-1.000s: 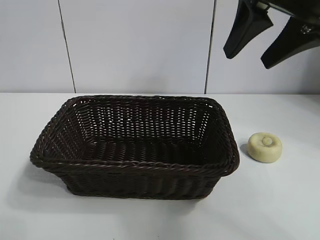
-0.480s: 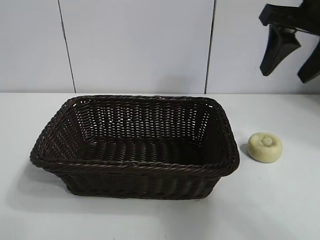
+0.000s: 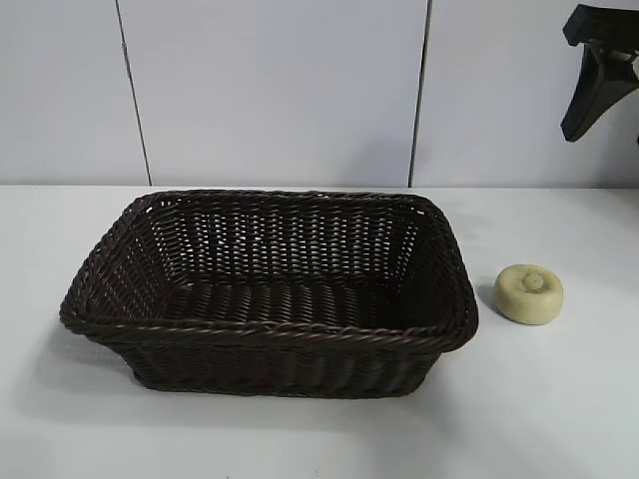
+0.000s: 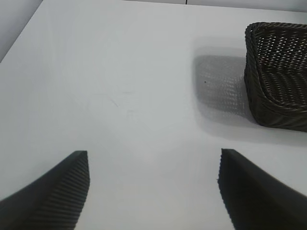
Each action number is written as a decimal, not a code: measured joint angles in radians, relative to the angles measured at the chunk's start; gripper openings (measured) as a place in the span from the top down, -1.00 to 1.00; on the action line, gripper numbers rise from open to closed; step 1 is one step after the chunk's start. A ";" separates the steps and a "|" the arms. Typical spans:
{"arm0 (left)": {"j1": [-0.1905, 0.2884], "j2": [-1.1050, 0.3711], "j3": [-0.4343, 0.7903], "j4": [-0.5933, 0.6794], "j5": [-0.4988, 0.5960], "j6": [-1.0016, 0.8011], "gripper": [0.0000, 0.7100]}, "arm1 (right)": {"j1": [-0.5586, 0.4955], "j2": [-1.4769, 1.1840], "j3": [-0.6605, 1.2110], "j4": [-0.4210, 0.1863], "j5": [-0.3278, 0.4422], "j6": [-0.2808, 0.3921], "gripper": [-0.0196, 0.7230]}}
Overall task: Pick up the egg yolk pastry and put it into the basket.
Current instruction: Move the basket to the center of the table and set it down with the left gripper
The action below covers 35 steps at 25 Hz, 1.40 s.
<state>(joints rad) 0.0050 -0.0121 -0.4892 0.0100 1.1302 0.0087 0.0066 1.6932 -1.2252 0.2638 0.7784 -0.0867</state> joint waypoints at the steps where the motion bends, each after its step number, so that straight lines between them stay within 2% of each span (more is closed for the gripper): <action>1: 0.000 0.000 0.000 0.000 0.000 0.000 -0.52 | 0.000 0.018 0.000 0.005 -0.013 -0.002 -0.39; 9: 0.000 0.000 0.000 0.000 0.000 0.000 -0.52 | 0.000 0.194 -0.002 0.020 -0.115 -0.007 -0.39; 20: 0.000 0.000 0.000 0.000 0.000 0.000 -0.52 | 0.000 0.331 -0.003 0.062 -0.173 -0.010 -0.37; 22: 0.000 0.000 0.000 0.000 0.000 0.000 -0.52 | 0.000 0.331 -0.003 0.063 -0.174 -0.010 -0.18; 26: 0.000 0.000 0.000 0.000 0.000 0.000 -0.52 | 0.000 0.331 -0.004 0.065 -0.175 -0.011 0.57; 27: 0.000 0.000 0.000 0.000 0.000 0.000 -0.52 | 0.000 0.331 -0.004 0.065 -0.173 -0.011 0.70; 29: 0.000 0.000 0.000 0.000 0.000 0.000 -0.52 | 0.000 0.331 -0.007 0.066 -0.168 -0.011 0.79; 35: 0.000 0.000 0.000 0.000 0.000 0.000 -0.52 | 0.000 0.241 -0.007 0.065 -0.113 -0.011 0.84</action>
<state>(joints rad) 0.0050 -0.0121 -0.4892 0.0100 1.1302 0.0087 0.0066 1.9340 -1.2319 0.3288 0.6650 -0.0978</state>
